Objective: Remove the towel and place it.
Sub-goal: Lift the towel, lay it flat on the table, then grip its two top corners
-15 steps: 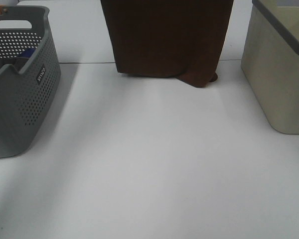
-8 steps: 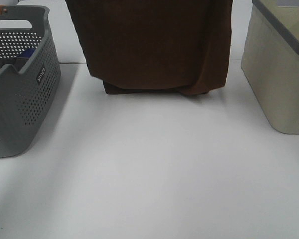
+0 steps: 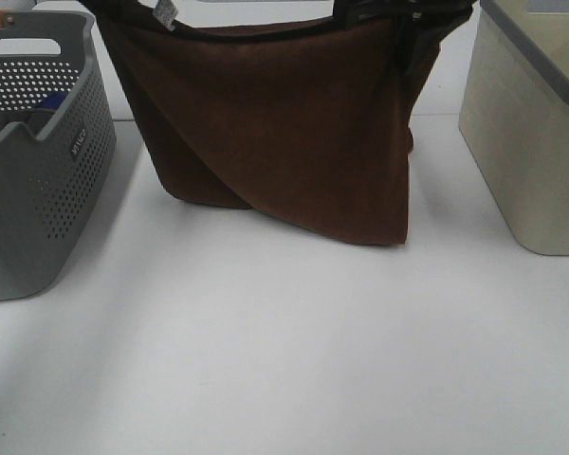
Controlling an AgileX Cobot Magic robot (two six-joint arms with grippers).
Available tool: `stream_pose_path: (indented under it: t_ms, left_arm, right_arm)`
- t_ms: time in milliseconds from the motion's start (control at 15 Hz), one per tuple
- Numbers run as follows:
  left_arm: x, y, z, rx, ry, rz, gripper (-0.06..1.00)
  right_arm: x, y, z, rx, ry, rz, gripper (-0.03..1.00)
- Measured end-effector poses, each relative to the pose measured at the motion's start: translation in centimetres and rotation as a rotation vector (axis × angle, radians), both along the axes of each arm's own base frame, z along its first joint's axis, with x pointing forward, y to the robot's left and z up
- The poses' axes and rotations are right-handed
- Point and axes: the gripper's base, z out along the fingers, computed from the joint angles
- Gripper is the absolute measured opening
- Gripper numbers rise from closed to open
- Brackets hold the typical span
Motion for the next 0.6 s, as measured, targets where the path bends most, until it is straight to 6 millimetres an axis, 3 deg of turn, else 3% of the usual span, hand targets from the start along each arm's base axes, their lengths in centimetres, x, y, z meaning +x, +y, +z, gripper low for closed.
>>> stream_pose_path:
  t_ms: [267, 600]
  left_arm:
    - [-4.0, -0.2, -2.3, 0.046, 0.137, -0.033, 0.00]
    - [-12.9, -3.1, -4.4, 0.104, 0.275, -0.131, 0.00]
  right_arm:
    - [-3.6, -1.5, -1.2, 0.011, 0.097, 0.000, 0.00]
    - [-9.7, -4.5, -3.0, 0.014, 0.215, -0.007, 0.00]
